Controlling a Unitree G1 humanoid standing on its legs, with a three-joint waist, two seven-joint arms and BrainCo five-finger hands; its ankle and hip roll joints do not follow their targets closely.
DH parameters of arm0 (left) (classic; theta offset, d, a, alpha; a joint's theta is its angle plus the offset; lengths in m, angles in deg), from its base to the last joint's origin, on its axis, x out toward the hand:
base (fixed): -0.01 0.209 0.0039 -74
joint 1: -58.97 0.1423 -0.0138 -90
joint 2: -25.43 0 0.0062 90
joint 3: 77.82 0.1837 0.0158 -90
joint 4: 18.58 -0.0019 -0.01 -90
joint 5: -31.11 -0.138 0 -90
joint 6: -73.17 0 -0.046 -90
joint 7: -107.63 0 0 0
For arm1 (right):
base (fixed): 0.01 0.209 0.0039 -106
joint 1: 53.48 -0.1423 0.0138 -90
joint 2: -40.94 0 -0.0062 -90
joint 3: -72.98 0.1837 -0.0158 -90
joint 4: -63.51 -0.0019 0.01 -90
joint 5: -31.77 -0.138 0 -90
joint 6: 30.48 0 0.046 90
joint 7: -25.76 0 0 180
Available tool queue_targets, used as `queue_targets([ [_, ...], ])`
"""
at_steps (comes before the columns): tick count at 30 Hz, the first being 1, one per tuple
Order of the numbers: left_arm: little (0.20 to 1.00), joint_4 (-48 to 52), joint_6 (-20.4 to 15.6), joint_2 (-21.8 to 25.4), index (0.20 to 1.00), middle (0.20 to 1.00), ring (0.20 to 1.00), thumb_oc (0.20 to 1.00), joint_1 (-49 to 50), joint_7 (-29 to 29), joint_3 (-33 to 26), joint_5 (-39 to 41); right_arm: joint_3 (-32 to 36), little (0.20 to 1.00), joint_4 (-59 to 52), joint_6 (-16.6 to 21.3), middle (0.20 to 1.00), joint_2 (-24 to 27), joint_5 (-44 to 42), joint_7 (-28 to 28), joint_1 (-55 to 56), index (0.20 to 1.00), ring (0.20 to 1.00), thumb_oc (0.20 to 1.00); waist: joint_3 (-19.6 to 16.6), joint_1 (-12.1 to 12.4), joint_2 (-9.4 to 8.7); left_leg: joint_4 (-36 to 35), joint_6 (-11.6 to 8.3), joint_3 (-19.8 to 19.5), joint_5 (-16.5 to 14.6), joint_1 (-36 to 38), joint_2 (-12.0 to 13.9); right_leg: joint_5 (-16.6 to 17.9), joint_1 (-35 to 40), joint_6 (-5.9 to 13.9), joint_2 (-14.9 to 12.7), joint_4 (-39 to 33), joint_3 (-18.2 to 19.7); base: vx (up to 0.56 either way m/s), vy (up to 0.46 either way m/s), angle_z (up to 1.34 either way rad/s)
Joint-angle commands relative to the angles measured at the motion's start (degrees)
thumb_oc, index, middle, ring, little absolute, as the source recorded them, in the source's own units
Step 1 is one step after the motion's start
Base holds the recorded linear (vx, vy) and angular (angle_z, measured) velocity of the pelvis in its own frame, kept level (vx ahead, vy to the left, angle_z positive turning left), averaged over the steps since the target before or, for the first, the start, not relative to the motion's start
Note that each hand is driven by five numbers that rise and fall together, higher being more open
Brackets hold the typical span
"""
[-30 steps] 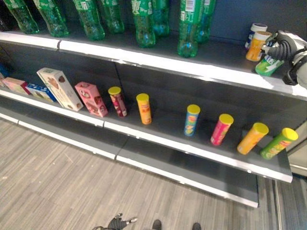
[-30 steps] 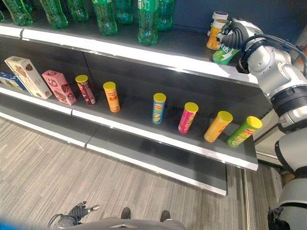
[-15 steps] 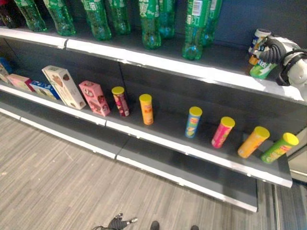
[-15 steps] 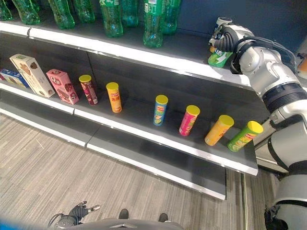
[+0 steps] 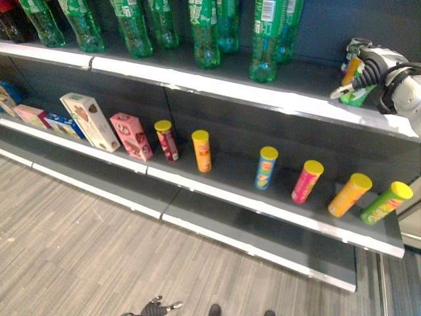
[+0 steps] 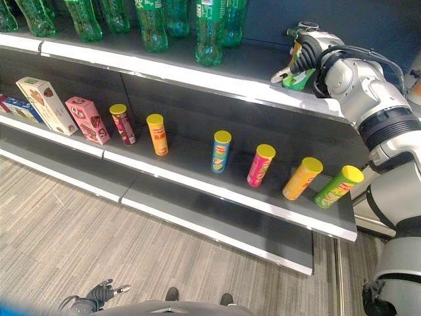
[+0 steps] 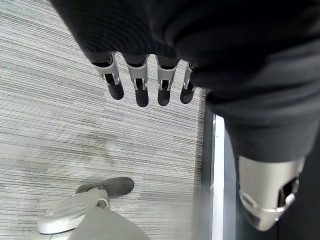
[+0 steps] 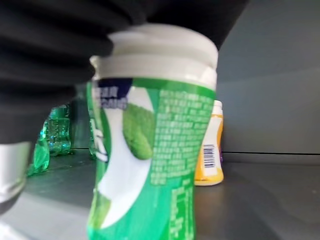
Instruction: Put the goods on the table back onto the shelves and tidy them up.
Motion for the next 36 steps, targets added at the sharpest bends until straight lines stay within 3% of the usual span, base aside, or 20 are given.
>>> queue_targets([
  [1, 1.000, 0.06, -1.77, 4.36, 1.000, 1.000, 1.000, 1.000, -4.24, -0.21, 0.73, 1.88, -6.42, 1.000, 5.18, -1.01, 1.000, 1.23, 2.87, 0.39, -9.60, 1.000, 1.000, 1.000, 1.97, 1.60, -3.64, 0.58, -4.74, 3.60, -5.05, 2.18, 3.16, -7.34, 3.07, 4.10, -3.22, 1.82, 2.76, 0.00, 0.000, 0.00],
  [19, 1.000, -0.48, -1.65, 4.55, 1.000, 1.000, 1.000, 1.000, -4.20, 0.37, -0.36, 2.40, -5.89, 1.000, 2.13, -1.14, 1.000, 1.18, 3.31, 3.20, -12.03, 1.000, 1.000, 1.000, 1.96, 1.46, -3.99, 0.58, -4.64, 4.33, -5.44, 2.56, 3.22, -7.32, 3.13, 4.18, -3.29, 1.61, 2.88, 0.00, 0.000, 0.00],
  [26, 1.000, -1.25, -1.52, 5.01, 1.000, 1.000, 1.000, 1.000, -4.15, 0.67, -1.61, 2.94, -8.90, 1.000, -1.79, -0.90, 1.000, 3.08, 1.65, 4.66, -18.42, 1.000, 1.000, 1.000, 1.62, 0.72, -4.37, 0.58, -4.75, 4.81, -5.72, 3.05, 3.35, -7.29, 3.17, 4.17, -3.32, 1.64, 3.33, 0.00, 0.000, 0.00],
  [31, 1.000, -2.03, -1.43, 4.64, 1.000, 1.000, 1.000, 1.000, -4.37, 1.27, -2.32, 3.30, -10.16, 1.000, -8.77, -0.31, 1.000, 6.24, -0.67, 6.67, -23.00, 1.000, 1.000, 1.000, 1.28, -0.40, -4.66, 0.58, -4.87, 5.85, -5.97, 3.45, 3.45, -7.06, 3.32, 4.29, -3.35, 1.30, 3.78, 0.01, 0.014, -0.04],
  [36, 1.000, -2.98, -0.59, 3.59, 1.000, 1.000, 1.000, 1.000, -4.34, 1.58, -4.87, 2.95, -4.92, 1.000, -27.74, 0.99, 1.000, 14.94, -1.86, 8.27, -18.14, 1.000, 1.000, 1.000, 1.21, -2.70, -4.08, 0.58, -4.71, 7.02, -6.56, 3.99, 3.69, -6.95, 2.76, 4.46, -3.38, 1.40, 5.03, 0.01, 0.034, -0.10],
])
